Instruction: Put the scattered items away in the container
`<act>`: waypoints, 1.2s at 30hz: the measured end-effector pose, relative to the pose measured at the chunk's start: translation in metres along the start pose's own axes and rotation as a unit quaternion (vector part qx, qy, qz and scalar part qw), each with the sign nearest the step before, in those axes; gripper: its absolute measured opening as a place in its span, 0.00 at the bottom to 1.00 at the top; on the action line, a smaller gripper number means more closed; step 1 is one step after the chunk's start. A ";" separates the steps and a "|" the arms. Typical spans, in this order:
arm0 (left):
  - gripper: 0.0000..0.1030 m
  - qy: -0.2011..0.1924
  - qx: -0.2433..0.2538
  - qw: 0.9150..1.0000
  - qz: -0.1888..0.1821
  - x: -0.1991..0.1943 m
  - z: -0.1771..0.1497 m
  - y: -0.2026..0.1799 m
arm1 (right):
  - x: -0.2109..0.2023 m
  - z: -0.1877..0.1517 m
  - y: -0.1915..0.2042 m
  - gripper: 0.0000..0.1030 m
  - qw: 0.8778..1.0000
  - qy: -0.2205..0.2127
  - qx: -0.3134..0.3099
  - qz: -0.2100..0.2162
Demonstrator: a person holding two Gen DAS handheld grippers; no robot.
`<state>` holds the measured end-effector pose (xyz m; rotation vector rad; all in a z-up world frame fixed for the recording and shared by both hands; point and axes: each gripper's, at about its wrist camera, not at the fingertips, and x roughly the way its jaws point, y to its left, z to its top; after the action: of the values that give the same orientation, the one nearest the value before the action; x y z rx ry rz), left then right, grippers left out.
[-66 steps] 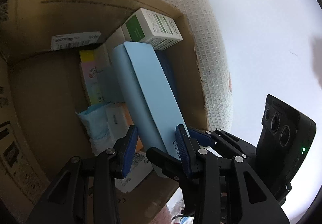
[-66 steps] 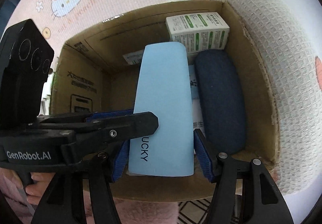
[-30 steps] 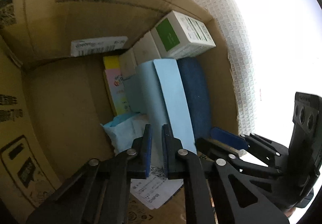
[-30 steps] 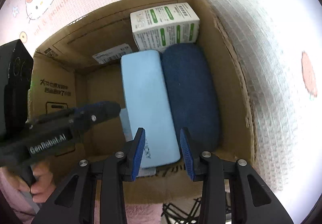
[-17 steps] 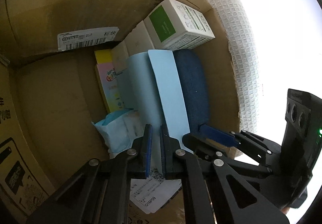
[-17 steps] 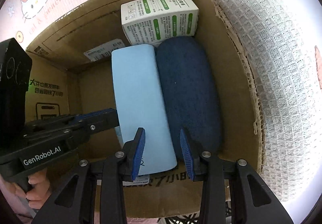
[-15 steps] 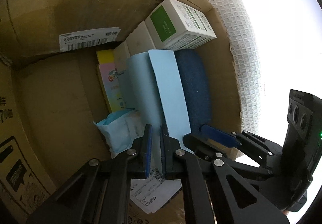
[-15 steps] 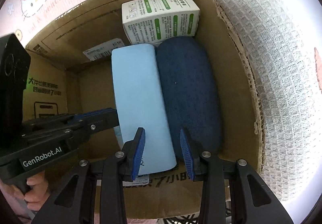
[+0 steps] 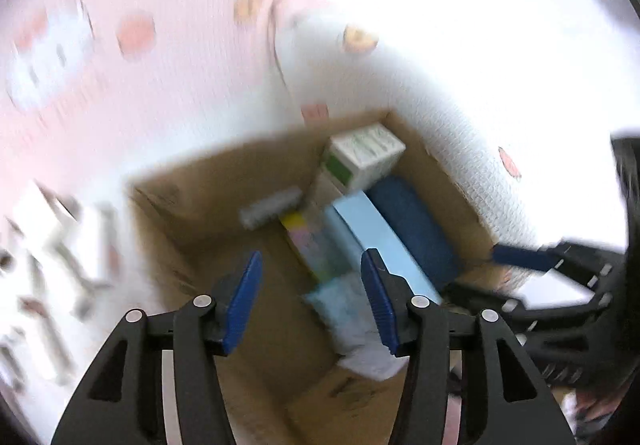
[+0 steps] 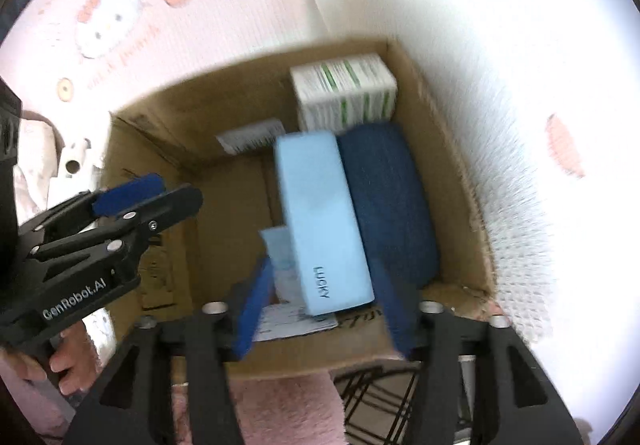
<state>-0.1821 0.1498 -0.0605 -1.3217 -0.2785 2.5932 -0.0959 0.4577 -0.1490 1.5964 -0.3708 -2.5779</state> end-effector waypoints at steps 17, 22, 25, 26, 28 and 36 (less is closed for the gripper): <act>0.62 -0.111 0.061 0.992 0.026 -0.127 -0.059 0.054 | -0.034 -0.089 0.080 0.62 0.994 -0.061 0.094 -0.003; 0.62 -0.131 0.043 0.989 0.056 -0.145 -0.075 0.082 | -0.053 -0.106 0.104 0.62 0.995 -0.065 0.075 -0.022; 0.62 -0.128 0.039 0.989 0.069 -0.151 -0.086 0.096 | -0.061 -0.113 0.124 0.63 0.995 -0.069 0.056 -0.037; 0.62 -0.125 0.030 0.989 0.068 -0.152 -0.091 0.103 | -0.062 -0.116 0.132 0.64 0.996 -0.068 0.044 -0.037; 0.62 -0.110 0.000 0.992 0.067 -0.153 -0.103 0.119 | -0.063 -0.125 0.149 0.64 0.997 -0.062 0.023 -0.030; 0.62 -0.074 -0.004 0.990 0.116 -0.184 -0.128 0.133 | -0.068 -0.162 0.198 0.64 0.999 -0.040 -0.015 -0.031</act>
<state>0.0130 -0.0199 -0.0279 -1.2315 -0.1670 2.8927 0.0683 0.2546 -0.1088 1.5215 -0.2922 -2.6873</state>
